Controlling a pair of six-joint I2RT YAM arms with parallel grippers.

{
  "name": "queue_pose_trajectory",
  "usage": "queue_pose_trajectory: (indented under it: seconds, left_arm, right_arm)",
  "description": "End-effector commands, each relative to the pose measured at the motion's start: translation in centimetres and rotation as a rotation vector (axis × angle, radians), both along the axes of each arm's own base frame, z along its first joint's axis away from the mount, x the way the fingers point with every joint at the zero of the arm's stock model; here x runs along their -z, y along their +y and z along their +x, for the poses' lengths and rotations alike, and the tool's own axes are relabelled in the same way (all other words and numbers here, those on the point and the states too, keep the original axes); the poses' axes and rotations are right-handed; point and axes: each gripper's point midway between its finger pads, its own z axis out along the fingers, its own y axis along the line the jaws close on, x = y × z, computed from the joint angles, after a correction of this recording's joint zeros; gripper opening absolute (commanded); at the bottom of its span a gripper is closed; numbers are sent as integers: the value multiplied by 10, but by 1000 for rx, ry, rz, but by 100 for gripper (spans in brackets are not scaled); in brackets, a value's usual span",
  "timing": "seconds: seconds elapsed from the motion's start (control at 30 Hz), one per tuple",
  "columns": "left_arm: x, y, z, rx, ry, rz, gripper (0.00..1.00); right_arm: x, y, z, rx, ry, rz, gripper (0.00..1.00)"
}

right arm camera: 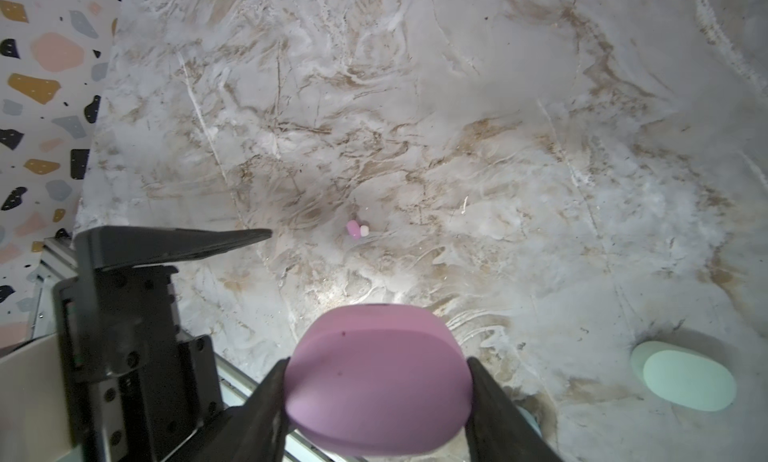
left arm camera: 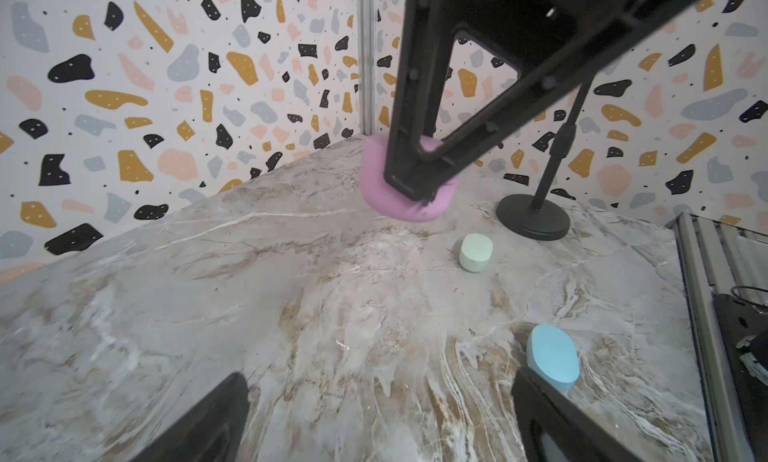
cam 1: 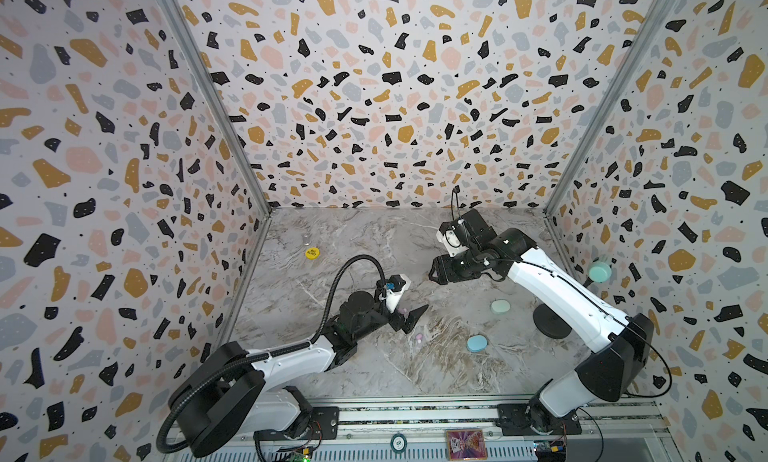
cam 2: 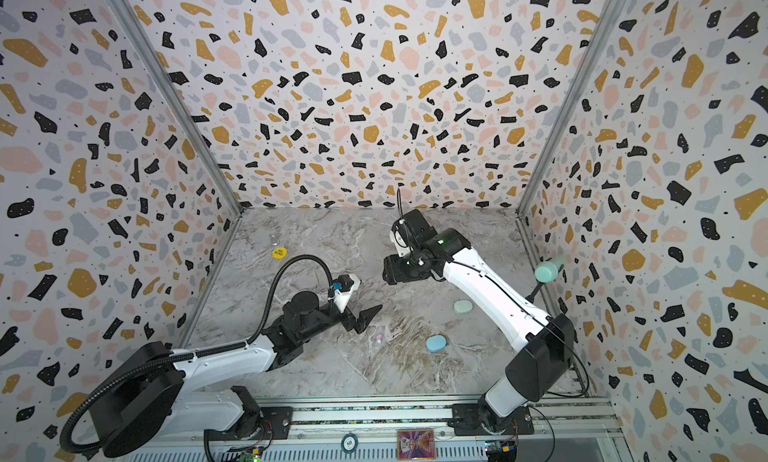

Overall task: Insert the wireless bluetooth earbuds into the charging case
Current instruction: 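Lift the pink case and carry it toward the left gripper, then close the left gripper on the pink case while the right gripper holds it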

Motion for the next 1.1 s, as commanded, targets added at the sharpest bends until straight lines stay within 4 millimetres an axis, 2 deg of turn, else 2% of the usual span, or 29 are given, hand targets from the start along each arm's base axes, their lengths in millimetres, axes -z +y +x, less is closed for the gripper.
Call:
queue_pose_trajectory:
  seconds: [0.0, 0.17, 0.4, 0.77, 1.07]
  left_arm:
    - [-47, -15, -5, 71, -154, -102, 100]
    - [-56, -26, -12, 134, -182, -116, 100]
    - [-49, -38, -18, 199, -155, -79, 87]
    - [-42, -44, -18, 219, -124, -55, 74]
    - [-48, -43, -17, 209, -130, -69, 65]
  right_arm:
    - [-2, 1, -25, 4, 59, 21, 58]
    - [-6, 10, -39, -11, 62, 55, 58]
    - [-14, 18, -42, -17, 41, 86, 58]
    - [-20, 24, -44, -31, 30, 95, 58]
    - [-26, 26, -44, -30, 22, 108, 58]
